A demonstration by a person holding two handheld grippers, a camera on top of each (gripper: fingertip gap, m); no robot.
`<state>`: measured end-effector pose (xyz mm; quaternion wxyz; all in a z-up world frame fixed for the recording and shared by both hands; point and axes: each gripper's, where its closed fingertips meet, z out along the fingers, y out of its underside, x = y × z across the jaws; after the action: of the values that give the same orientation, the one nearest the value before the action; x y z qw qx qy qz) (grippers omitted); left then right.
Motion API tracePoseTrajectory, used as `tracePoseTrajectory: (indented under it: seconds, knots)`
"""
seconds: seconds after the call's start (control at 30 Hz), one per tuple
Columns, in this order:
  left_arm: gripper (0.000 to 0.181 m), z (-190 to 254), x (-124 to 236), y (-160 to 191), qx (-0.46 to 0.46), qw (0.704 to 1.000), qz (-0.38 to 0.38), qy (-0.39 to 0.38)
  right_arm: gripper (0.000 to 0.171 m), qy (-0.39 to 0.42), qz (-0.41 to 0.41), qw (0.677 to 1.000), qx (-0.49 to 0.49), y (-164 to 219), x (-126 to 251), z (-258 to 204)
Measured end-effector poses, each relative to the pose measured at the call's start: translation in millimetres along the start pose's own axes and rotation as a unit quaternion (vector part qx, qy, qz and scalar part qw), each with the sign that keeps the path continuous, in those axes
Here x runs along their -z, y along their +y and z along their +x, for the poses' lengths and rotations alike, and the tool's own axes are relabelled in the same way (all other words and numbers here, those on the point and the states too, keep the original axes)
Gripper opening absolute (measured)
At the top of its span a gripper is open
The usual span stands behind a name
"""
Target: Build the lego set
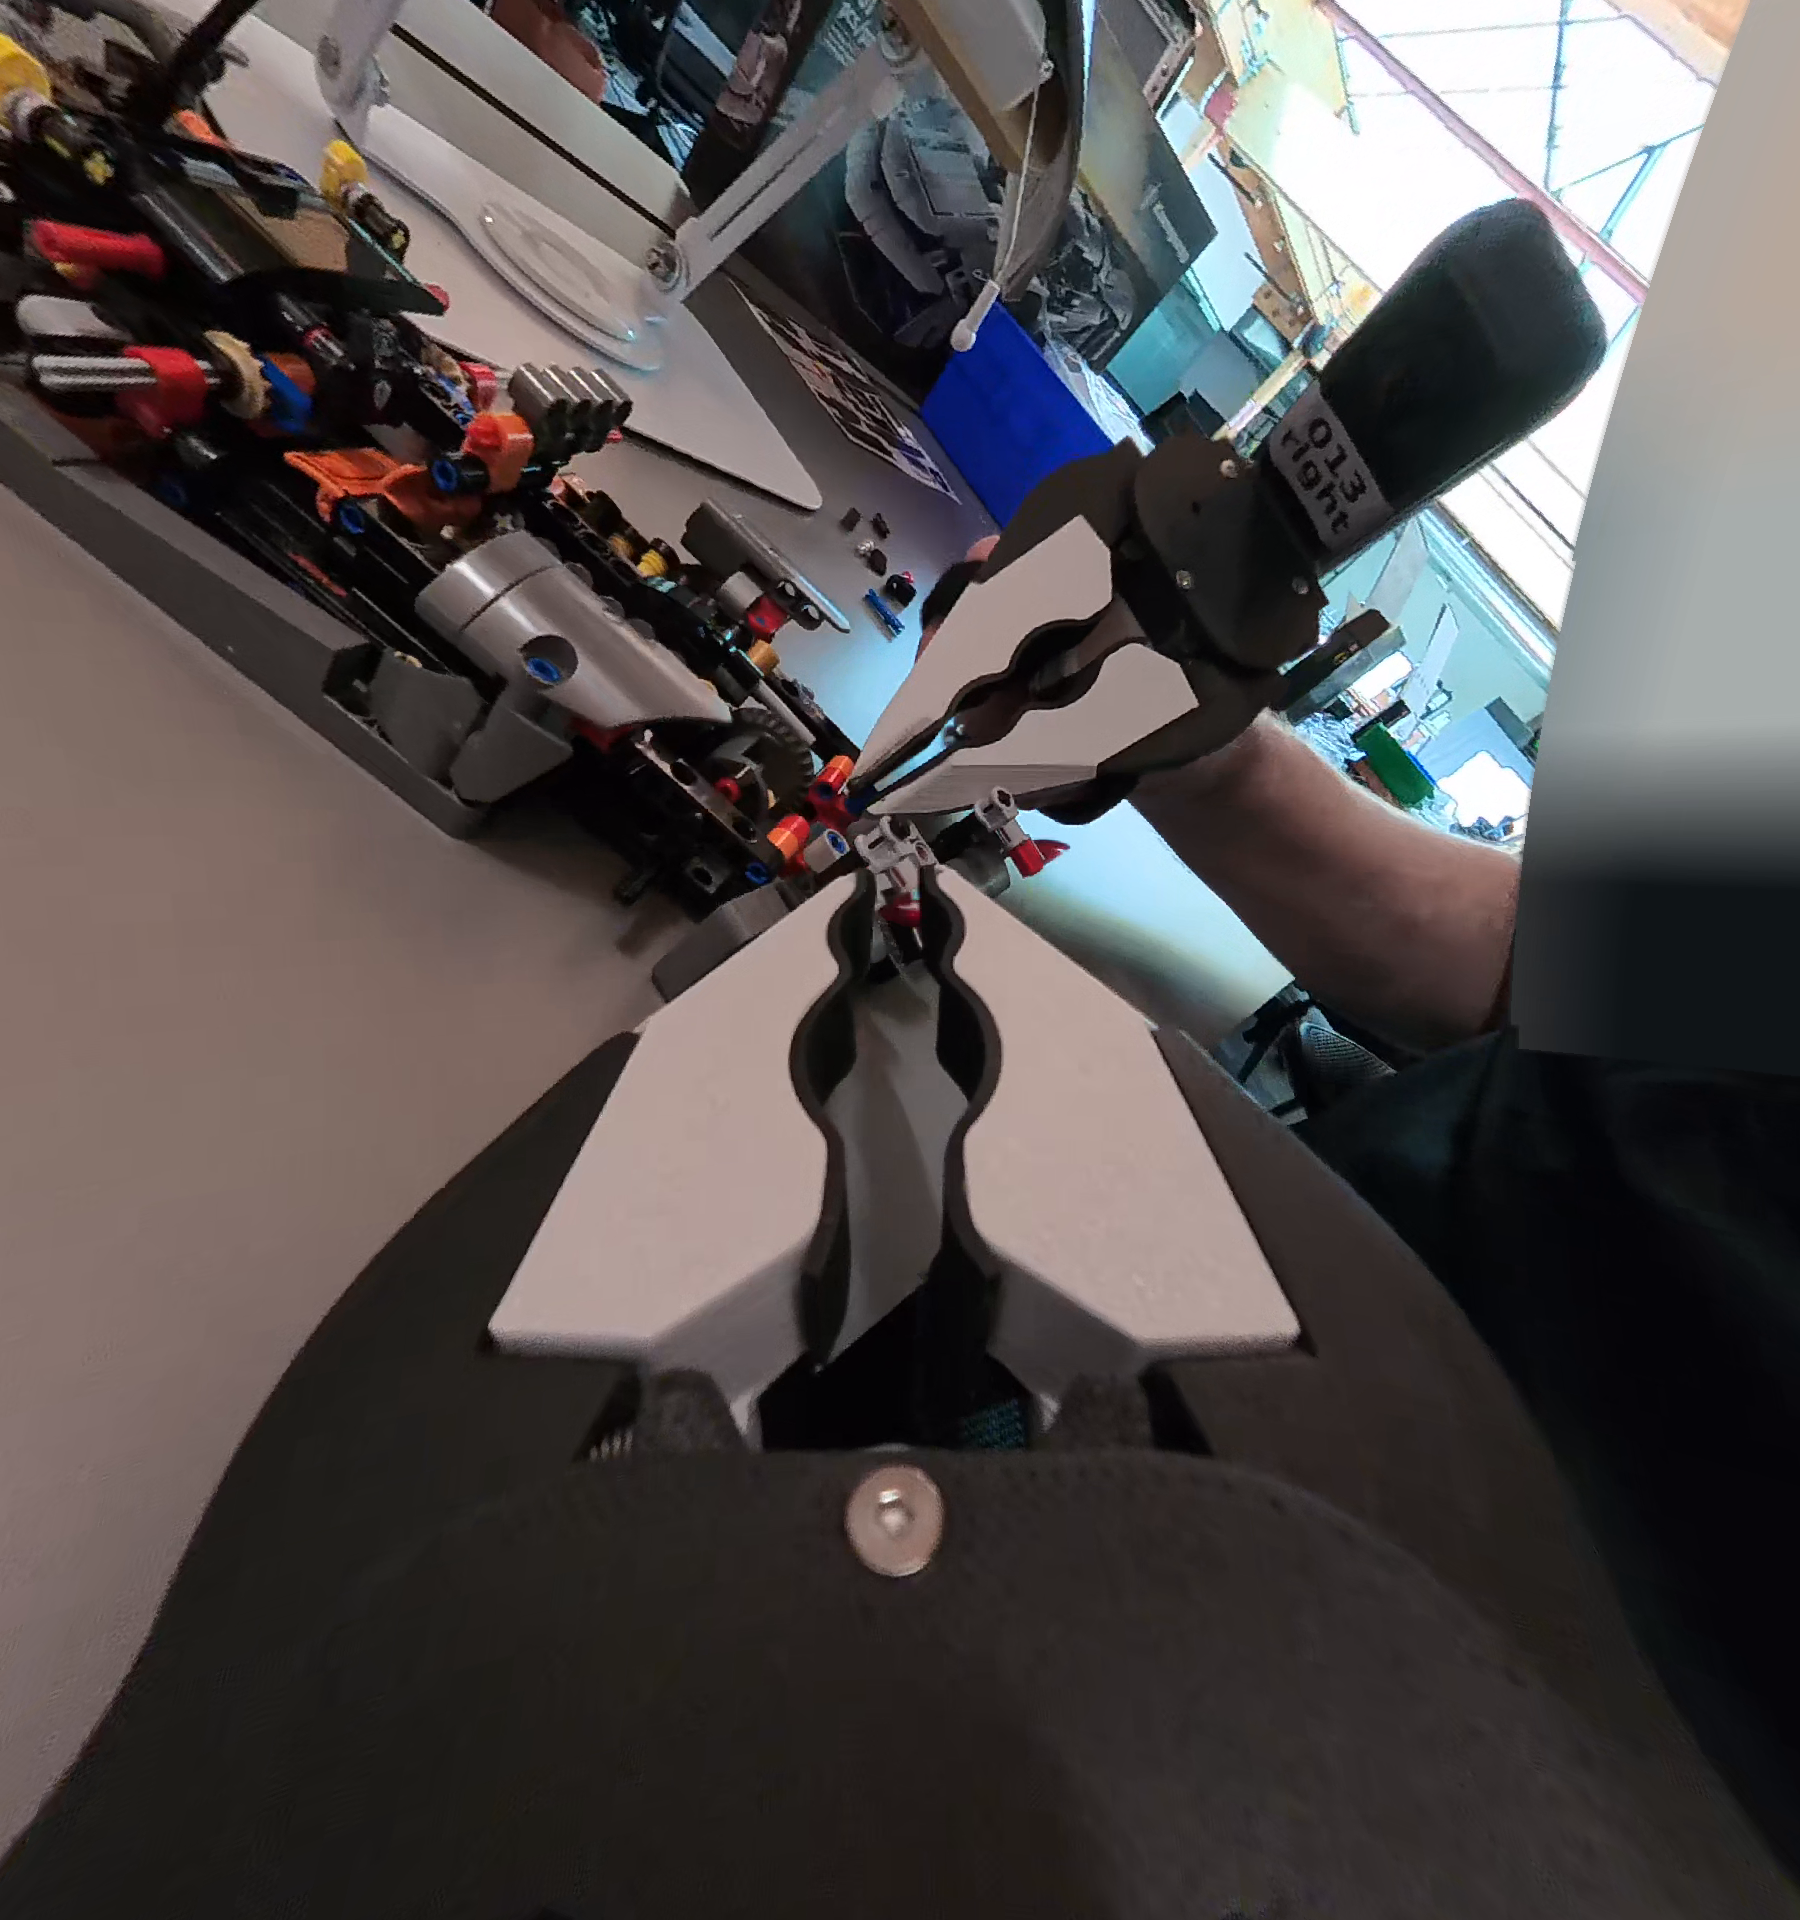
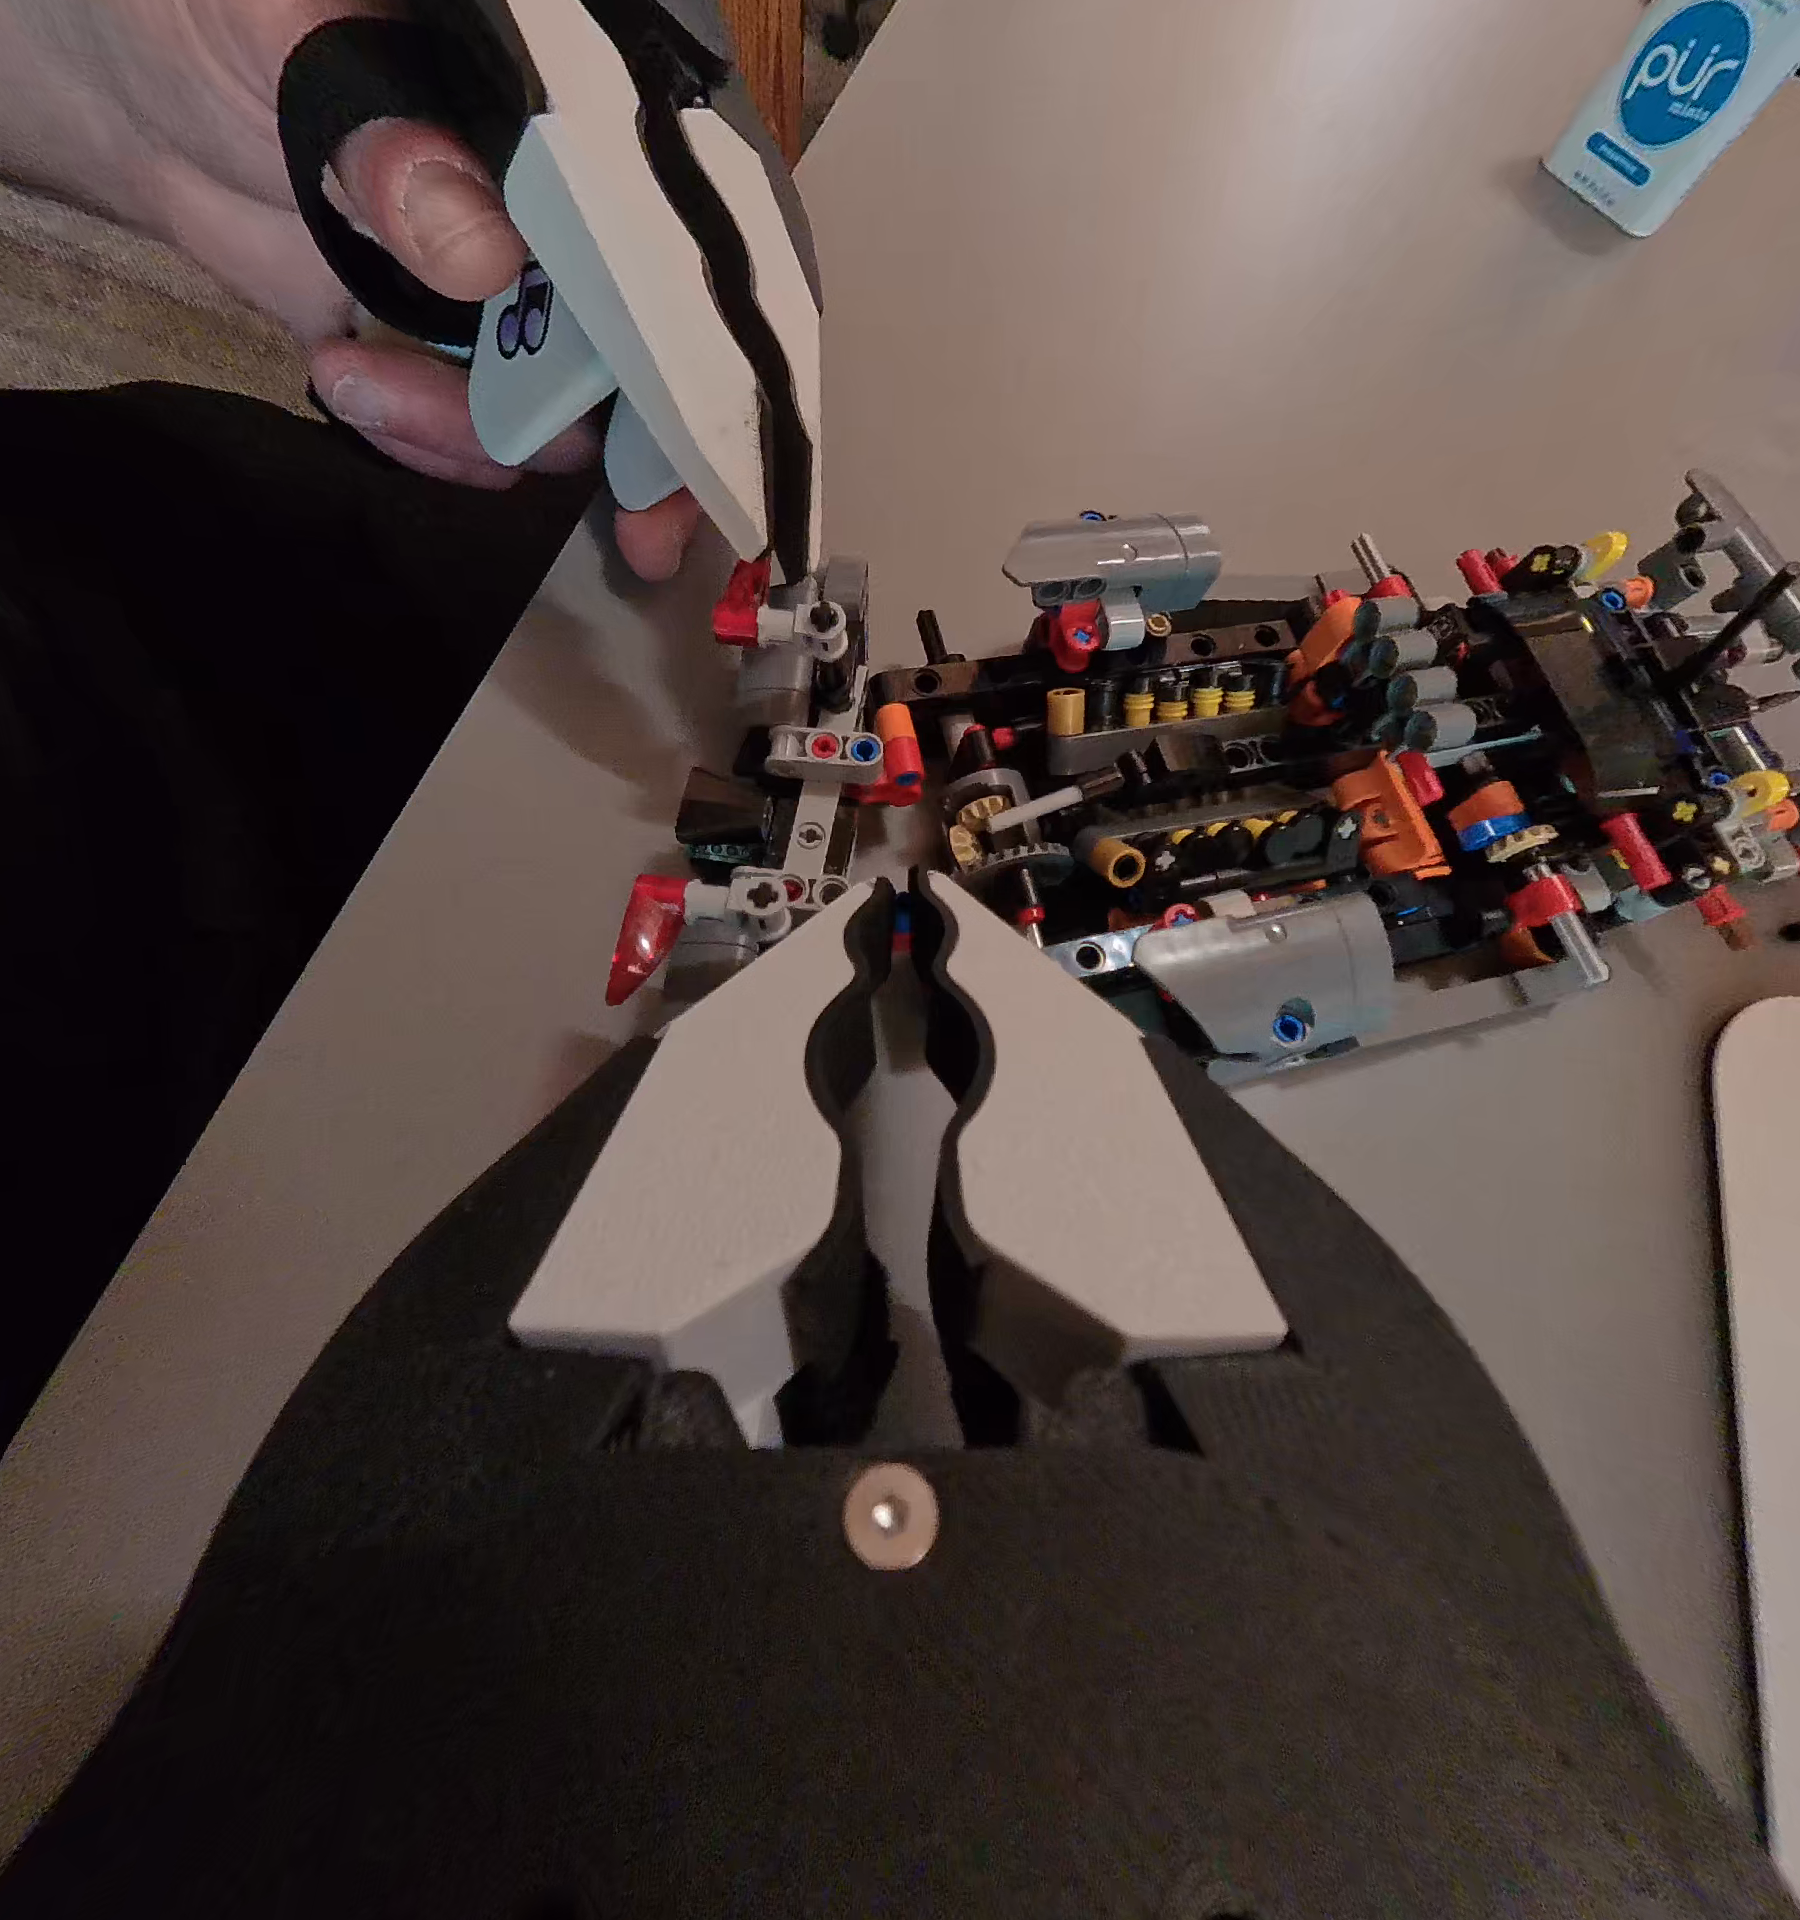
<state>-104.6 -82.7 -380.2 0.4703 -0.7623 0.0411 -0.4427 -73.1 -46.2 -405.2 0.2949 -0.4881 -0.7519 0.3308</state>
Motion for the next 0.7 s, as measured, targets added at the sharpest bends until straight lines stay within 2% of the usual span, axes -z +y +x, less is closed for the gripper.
tracePoseTrajectory:
  seconds: [0.43, 0.7]
  knots:
    - [0.006, 4.0, -4.2, 0.9, -0.008, 1.0, -0.007, 0.022, 0.0, 0.009, -0.036, 0.998, 0.044, 4.0, 0.7, 0.2]
    - [0.006, 5.7, -8.5, 1.2, -0.011, 1.0, -0.008, 0.024, 0.0, -0.053, 0.001, 0.995, -0.086, 5.5, 10.7, 8.8]
